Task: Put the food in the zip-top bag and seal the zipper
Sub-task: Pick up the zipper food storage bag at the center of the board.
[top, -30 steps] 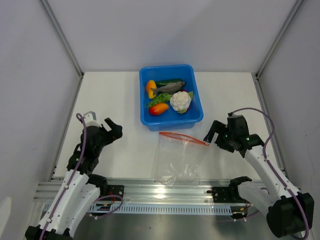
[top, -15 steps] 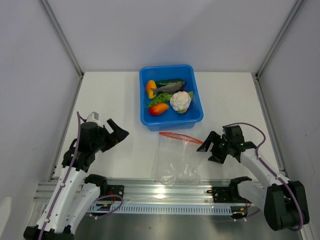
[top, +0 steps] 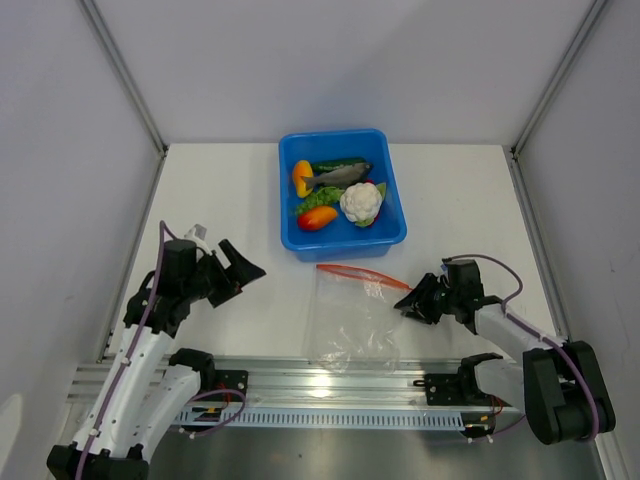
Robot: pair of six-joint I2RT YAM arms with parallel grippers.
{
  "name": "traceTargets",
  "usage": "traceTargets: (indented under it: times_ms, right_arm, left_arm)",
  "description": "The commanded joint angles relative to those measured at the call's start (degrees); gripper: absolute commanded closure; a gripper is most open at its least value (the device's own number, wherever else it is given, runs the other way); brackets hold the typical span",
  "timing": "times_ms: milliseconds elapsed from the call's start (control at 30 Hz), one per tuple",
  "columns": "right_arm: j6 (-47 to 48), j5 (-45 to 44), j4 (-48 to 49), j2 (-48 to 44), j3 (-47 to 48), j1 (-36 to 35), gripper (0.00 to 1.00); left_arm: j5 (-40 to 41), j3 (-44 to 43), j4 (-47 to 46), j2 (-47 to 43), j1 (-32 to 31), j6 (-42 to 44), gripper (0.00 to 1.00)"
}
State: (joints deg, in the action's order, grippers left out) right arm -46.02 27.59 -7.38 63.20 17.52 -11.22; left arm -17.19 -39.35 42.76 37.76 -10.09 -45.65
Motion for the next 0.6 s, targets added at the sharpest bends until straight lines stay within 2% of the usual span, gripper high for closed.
traceTargets:
  times_ms: [0,33,167,367,567]
  right_arm:
    - [-1.09,0.7,5.97,0.52,-0.73,0.32,0.66]
    - [-0.83,1.23,5.8,0.35,-0.64,0.33,0.84]
    - [3.29,2.02,0.19,-2.28,1.46,-0.37,1.0]
    - [11.91,3.16,-14.92,-9.23,8.66,-4.05,1.0]
    - [15.51,5.01,-19.07,-13.18,16.13,-11.53,1.0]
  left_arm:
    - [-2.32,-3.18,1.18,-0.67,0.51,-0.93,0.13]
    - [-2.41,-3.19,1.18,-0.67,0.51,-1.19,0.13]
    - [-3.02,-4.15,2.23,0.12,0.51,-1.29,0.13]
    - [-2.67,-7.04,6.0,2.14,0.51,-2.43,0.15]
    - [-5.39,-11.44,12.59,7.75,0.51,-8.13,0.2]
